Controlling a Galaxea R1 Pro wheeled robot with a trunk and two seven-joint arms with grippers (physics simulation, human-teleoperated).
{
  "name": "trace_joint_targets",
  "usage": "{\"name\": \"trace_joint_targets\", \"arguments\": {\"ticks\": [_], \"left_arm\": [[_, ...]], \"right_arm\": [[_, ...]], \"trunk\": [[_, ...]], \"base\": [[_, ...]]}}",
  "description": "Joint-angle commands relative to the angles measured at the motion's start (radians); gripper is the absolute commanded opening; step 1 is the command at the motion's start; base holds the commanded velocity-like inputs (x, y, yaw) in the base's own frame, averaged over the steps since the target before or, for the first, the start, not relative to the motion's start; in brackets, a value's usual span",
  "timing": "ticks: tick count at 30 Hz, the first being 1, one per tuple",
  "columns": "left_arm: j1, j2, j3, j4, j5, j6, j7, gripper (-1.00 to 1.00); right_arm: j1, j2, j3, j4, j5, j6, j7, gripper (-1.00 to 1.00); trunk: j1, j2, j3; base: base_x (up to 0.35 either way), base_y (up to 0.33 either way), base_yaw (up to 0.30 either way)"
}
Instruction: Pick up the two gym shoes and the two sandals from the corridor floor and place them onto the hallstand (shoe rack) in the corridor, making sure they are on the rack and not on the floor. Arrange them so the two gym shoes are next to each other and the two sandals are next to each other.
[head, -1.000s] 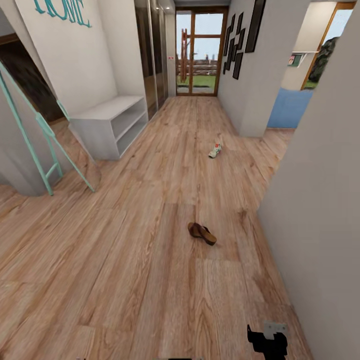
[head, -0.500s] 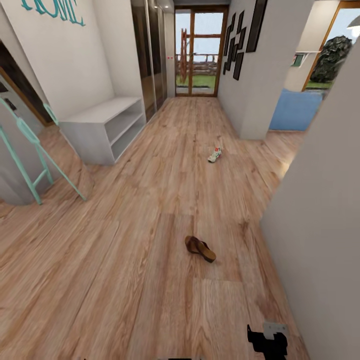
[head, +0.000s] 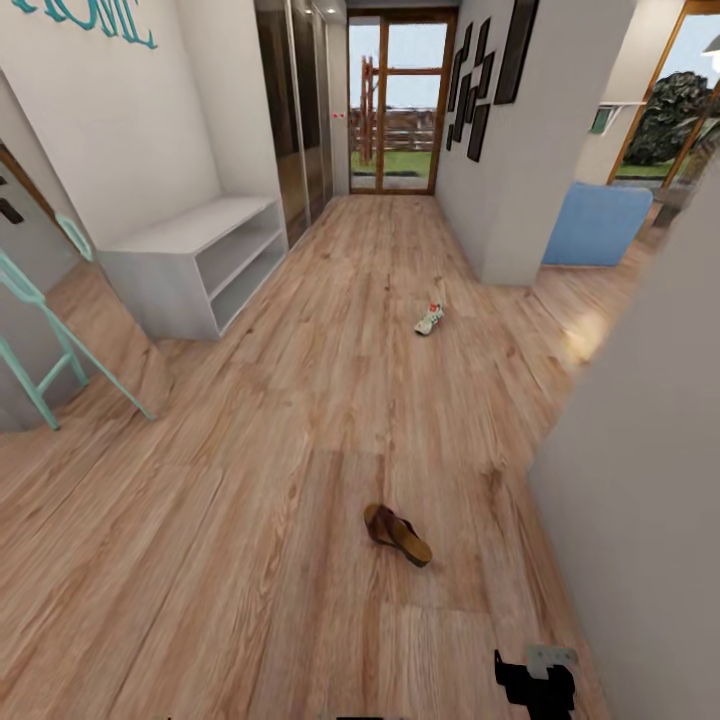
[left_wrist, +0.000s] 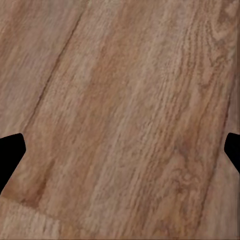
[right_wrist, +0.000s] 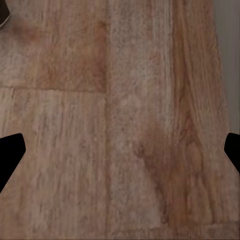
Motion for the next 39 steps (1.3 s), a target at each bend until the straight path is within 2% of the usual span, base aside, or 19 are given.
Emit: {"name": "trace_joint_targets", "arguments": {"ticks": [1, 10, 20, 29, 39], "left_arm": [[-0.001, -0.001, 0.007, 0.001, 0.002, -0.002, -0.010, 1.00], [-0.001, -0.001, 0.007, 0.001, 0.002, -0.002, -0.010, 1.00], [-0.001, -0.001, 0.008, 0.001, 0.002, -0.001, -0.010, 1.00], [-0.001, 0.000, 0.008, 0.001, 0.002, -0.002, -0.010, 1.00], [-0.001, 0.001, 0.008, 0.001, 0.002, -0.002, -0.010, 1.00]], "right_arm": [[-0.001, 0.000, -0.003, 0.001, 0.004, -0.003, -0.003, 1.00], [-0.001, 0.005, -0.003, 0.001, 0.004, -0.003, -0.004, 1.00], [-0.001, 0.005, -0.003, 0.001, 0.004, -0.003, -0.004, 1.00], [-0.001, 0.005, -0.003, 0.001, 0.004, -0.003, -0.004, 1.00], [-0.001, 0.005, -0.003, 0.001, 0.004, -0.003, -0.004, 1.00]], "trunk": [[0.000, 0.000, -0.001], [0.000, 0.000, -0.001], [0.000, 0.000, -0.001], [0.000, 0.000, -0.001], [0.000, 0.000, -0.001]], "base": [[0.338, -0.008, 0.000], [0.333, -0.022, 0.000], [0.286, -0.149, 0.019], [0.253, -0.153, 0.222], [0.042, -0.024, 0.239]]}}
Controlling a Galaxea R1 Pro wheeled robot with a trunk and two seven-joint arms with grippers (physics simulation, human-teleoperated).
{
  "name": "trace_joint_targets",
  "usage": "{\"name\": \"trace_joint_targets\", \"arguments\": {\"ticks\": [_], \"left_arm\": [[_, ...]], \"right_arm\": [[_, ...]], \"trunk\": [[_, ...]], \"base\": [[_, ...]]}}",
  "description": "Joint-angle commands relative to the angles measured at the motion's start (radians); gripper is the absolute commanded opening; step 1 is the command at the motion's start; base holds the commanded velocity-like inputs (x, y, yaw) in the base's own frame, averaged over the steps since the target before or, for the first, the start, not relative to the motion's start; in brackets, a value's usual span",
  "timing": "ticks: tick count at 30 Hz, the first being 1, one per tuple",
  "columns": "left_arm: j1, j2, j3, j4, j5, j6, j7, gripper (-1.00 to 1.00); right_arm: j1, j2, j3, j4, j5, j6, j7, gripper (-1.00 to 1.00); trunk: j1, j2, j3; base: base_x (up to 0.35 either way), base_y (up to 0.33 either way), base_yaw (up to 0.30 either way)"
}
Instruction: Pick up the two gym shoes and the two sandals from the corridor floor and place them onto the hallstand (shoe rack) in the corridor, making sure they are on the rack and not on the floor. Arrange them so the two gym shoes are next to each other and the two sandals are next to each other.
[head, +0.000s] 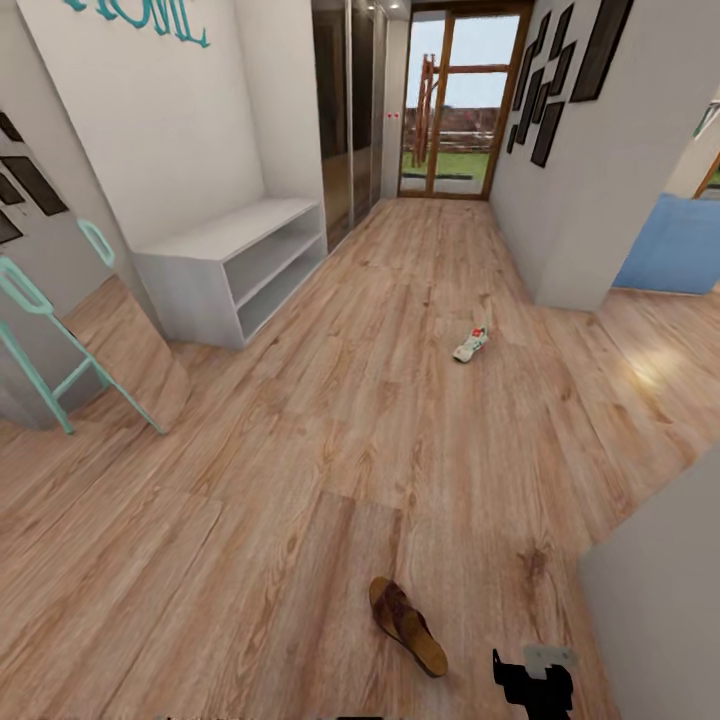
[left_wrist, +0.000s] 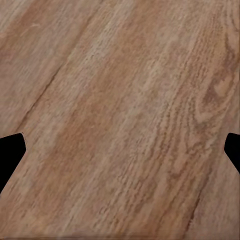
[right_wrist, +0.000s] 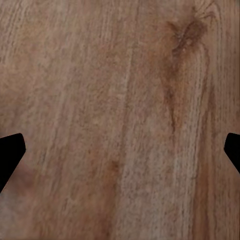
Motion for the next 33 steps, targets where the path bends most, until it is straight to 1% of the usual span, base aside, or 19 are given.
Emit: {"name": "trace_joint_targets", "arguments": {"ticks": [1, 8, 19, 27, 30, 33], "left_arm": [[-0.001, -0.001, 0.007, 0.001, 0.002, -0.002, -0.010, 1.00], [-0.001, -0.001, 0.007, 0.001, 0.002, -0.002, -0.010, 1.00], [-0.001, -0.001, 0.007, 0.001, 0.002, -0.002, -0.010, 1.00], [-0.002, 0.000, 0.007, -0.002, 0.004, -0.002, -0.010, 1.00], [-0.010, 0.002, 0.007, -0.004, 0.003, 0.007, -0.009, 1.00], [-0.017, 0.006, 0.007, -0.008, 0.004, 0.014, -0.010, 1.00]], "right_arm": [[0.000, 0.000, -0.003, 0.001, 0.004, -0.003, -0.003, 1.00], [0.000, 0.000, -0.003, 0.001, 0.004, -0.003, -0.003, 1.00], [0.000, 0.000, -0.003, 0.001, 0.004, -0.003, -0.003, 1.00], [0.000, -0.001, 0.000, 0.001, 0.007, -0.001, 0.000, 1.00], [0.000, -0.001, 0.015, -0.016, 0.013, -0.001, 0.002, 1.00], [0.000, -0.001, 0.043, -0.059, 0.028, 0.001, 0.003, 1.00]], "trunk": [[0.000, 0.000, -0.001], [0.000, 0.000, -0.001], [0.000, 0.000, -0.001], [0.000, 0.000, -0.001], [0.000, 0.000, -0.001], [0.000, 0.000, -0.001]], "base": [[0.005, -0.003, 0.088], [0.012, -0.002, 0.045], [0.175, -0.106, 0.003], [0.045, -0.030, 0.000], [0.004, -0.003, 0.000], [0.002, -0.001, 0.000]]}}
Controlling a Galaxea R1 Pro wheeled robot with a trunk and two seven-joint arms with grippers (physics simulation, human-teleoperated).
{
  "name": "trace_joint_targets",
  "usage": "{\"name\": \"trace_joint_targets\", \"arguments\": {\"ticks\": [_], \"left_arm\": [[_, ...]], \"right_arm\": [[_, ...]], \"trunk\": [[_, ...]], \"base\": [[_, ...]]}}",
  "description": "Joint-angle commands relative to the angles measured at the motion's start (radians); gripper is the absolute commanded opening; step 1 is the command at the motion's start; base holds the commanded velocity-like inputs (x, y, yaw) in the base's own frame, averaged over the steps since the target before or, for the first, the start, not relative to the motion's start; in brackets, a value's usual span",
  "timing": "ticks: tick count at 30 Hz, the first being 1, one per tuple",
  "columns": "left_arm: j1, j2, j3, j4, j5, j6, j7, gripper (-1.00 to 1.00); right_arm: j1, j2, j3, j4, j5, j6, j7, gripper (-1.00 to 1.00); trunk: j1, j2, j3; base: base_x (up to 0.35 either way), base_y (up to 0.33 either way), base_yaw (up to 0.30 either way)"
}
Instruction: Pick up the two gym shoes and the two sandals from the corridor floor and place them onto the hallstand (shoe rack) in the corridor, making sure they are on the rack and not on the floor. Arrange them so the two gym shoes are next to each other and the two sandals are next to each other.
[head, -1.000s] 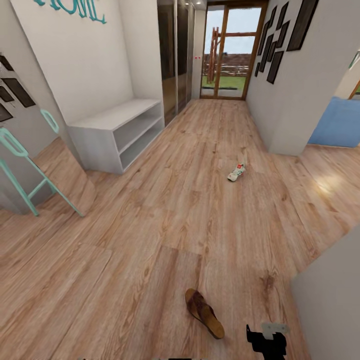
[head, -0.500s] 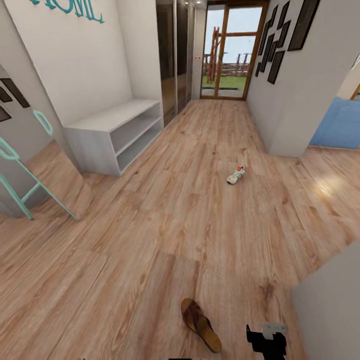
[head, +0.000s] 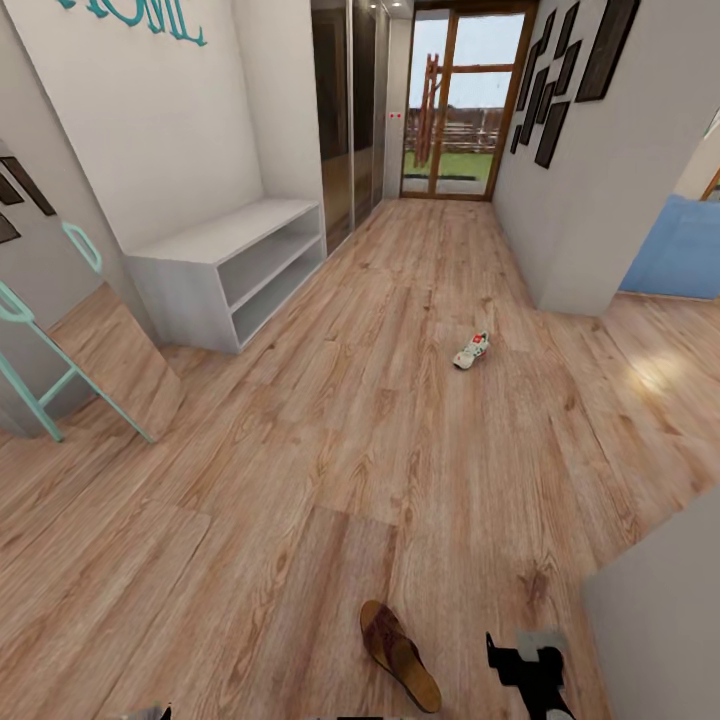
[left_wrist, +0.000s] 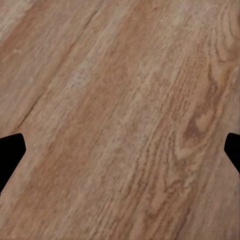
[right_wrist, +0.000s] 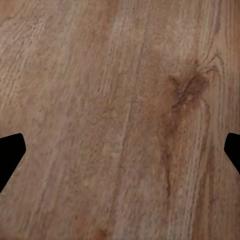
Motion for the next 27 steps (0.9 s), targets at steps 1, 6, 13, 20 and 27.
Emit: {"name": "trace_joint_targets", "arguments": {"ticks": [1, 6, 13, 20, 27], "left_arm": [[-0.006, 0.000, 0.007, -0.002, 0.002, 0.000, -0.011, 1.00], [-0.109, 0.005, 0.005, -0.004, -0.001, 0.012, -0.015, 1.00], [-0.248, 0.009, 0.004, 0.003, -0.010, 0.116, -0.016, 1.00], [-0.393, 0.001, 0.003, -0.002, -0.046, 0.315, -0.019, 1.00], [-0.474, -0.006, -0.022, -0.009, -0.091, 0.388, -0.022, 1.00]], "right_arm": [[0.000, 0.000, 0.013, -0.020, 0.014, -0.001, -0.006, 1.00], [0.000, -0.001, 0.098, -0.177, 0.084, 0.029, -0.006, 1.00], [0.000, -0.001, 0.126, -0.284, 0.132, 0.146, 0.017, 1.00], [-0.008, -0.001, 0.132, -0.338, 0.147, 0.287, 0.172, 1.00], [-0.014, -0.001, 0.133, -0.345, 0.149, 0.334, 0.260, 1.00]], "trunk": [[0.000, 0.000, -0.001], [0.000, 0.000, -0.001], [0.000, 0.000, -0.001], [0.000, 0.000, -0.001], [0.000, 0.000, -0.001]], "base": [[0.001, -0.001, 0.000], [0.000, 0.000, 0.000], [0.000, 0.000, 0.000], [0.000, 0.000, 0.000], [0.000, 0.000, 0.000]]}}
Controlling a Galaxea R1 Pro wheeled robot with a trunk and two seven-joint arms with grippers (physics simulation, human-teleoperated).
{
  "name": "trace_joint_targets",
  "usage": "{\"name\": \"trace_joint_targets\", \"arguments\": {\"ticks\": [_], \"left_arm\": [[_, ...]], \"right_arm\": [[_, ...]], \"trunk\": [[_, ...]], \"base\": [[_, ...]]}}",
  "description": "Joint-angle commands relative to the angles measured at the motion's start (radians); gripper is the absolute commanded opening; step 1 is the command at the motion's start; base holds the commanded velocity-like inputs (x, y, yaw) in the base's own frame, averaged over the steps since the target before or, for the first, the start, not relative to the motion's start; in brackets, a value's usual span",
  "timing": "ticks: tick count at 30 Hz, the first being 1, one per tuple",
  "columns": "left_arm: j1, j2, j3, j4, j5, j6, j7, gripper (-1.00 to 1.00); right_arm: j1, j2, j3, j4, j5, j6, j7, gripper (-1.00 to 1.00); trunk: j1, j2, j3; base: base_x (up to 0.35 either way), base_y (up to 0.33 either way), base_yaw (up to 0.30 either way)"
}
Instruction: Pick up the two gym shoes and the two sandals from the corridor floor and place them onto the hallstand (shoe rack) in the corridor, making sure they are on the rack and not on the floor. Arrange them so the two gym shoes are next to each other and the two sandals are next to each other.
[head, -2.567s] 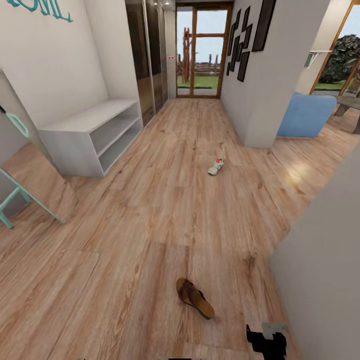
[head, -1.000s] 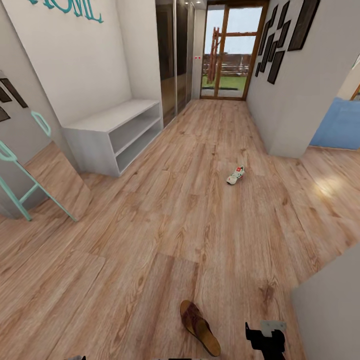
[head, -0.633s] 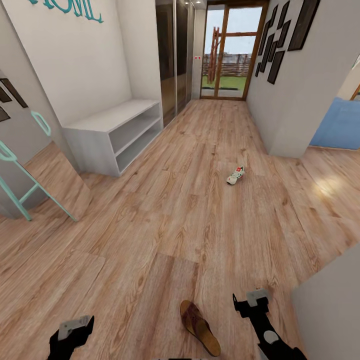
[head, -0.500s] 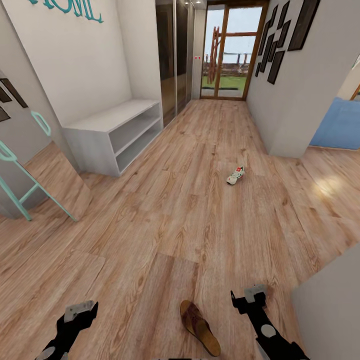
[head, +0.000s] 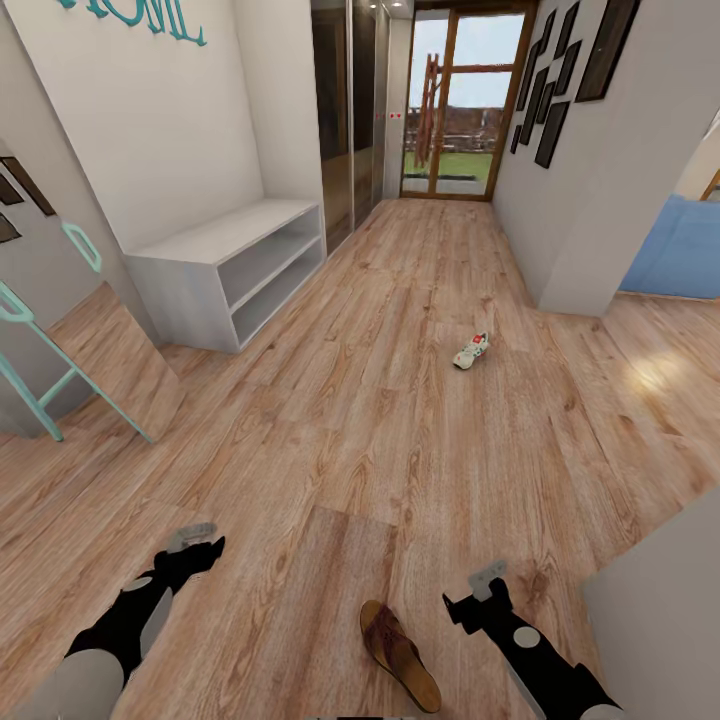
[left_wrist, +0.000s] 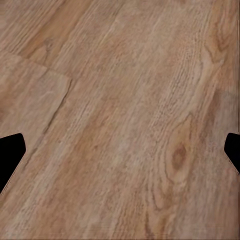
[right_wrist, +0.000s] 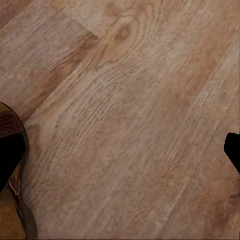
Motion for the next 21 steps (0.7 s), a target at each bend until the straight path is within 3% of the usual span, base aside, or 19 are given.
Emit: {"name": "trace_joint_targets", "arguments": {"ticks": [1, 8, 21], "left_arm": [[-0.006, -0.001, 0.001, -0.002, -0.013, 0.004, -0.008, 1.00], [-0.024, -0.001, -0.054, -0.013, -0.031, 0.020, -0.008, 1.00], [-0.027, -0.001, -0.071, -0.015, -0.033, 0.021, -0.008, 1.00]], "right_arm": [[-0.001, 0.000, -0.001, 0.001, 0.010, 0.000, 0.007, 1.00], [-0.002, -0.001, 0.003, 0.006, 0.010, 0.008, 0.024, 1.00], [-0.002, -0.003, 0.004, 0.020, 0.012, 0.008, 0.028, 1.00]], "trunk": [[0.000, 0.000, -0.001], [0.000, 0.000, -0.001], [0.000, 0.000, -0.001]], "base": [[0.000, 0.000, 0.000], [0.004, 0.000, 0.000], [0.195, 0.000, 0.000]]}}
